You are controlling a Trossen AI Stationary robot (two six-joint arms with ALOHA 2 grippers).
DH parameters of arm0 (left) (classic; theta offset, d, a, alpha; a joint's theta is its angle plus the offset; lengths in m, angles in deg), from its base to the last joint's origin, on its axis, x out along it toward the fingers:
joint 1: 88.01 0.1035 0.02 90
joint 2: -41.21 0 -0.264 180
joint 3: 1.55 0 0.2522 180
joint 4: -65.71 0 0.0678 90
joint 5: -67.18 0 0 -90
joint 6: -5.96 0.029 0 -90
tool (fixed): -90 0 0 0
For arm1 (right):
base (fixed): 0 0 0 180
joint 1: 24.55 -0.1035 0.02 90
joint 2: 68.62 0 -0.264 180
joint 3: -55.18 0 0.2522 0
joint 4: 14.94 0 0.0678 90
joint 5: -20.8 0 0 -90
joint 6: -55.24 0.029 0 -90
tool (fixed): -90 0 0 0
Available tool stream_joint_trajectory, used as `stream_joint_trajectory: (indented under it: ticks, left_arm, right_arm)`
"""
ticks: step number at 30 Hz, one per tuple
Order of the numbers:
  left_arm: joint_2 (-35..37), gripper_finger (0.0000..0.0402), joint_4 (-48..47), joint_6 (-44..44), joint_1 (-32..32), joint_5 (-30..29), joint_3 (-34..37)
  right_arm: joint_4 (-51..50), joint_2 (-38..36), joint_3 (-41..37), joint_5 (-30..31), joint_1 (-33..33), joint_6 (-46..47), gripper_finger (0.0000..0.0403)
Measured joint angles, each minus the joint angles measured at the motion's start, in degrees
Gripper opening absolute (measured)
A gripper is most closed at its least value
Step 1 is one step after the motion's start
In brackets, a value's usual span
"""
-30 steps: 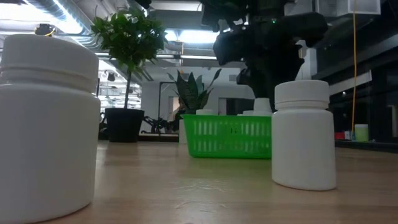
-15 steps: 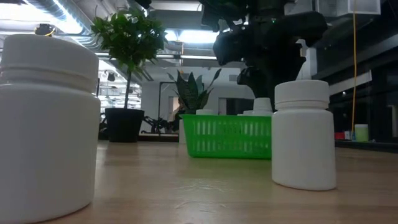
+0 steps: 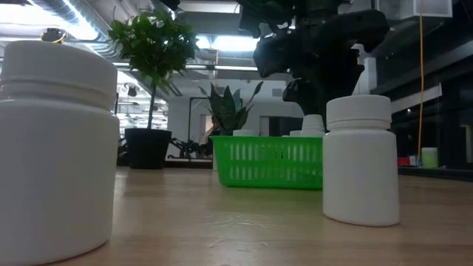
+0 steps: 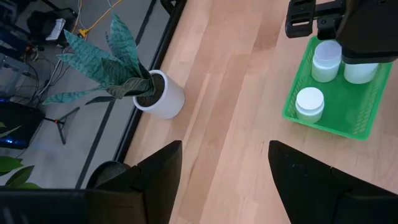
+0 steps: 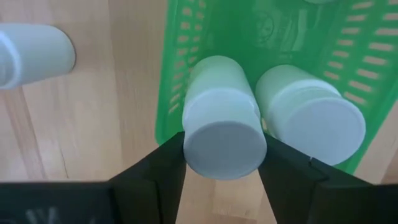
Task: Pick and place pill bottles into a basket
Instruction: Put the white pill bottle into the green basket
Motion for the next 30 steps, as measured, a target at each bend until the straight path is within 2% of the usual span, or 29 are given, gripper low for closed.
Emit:
stream_joint_trajectory:
  ticks: [11,21,30]
  left_arm:
    - [0.0,0.0233,-0.01,0.99,0.0,0.04,0.0]
    - [0.0,0.0233,0.0,1.51,0.0,0.04,0.0]
    - [0.0,0.0233,-0.02,1.51,0.0,0.08,0.0]
  right_arm:
    - [0.52,-0.02,0.0,-1.13,0.0,-0.37,0.0192]
    - [0.96,-0.02,0.0,-1.25,-0.02,-0.29,0.0256]
    - [-0.91,-0.45,0.0,-1.33,-0.22,2.71,0.0264]
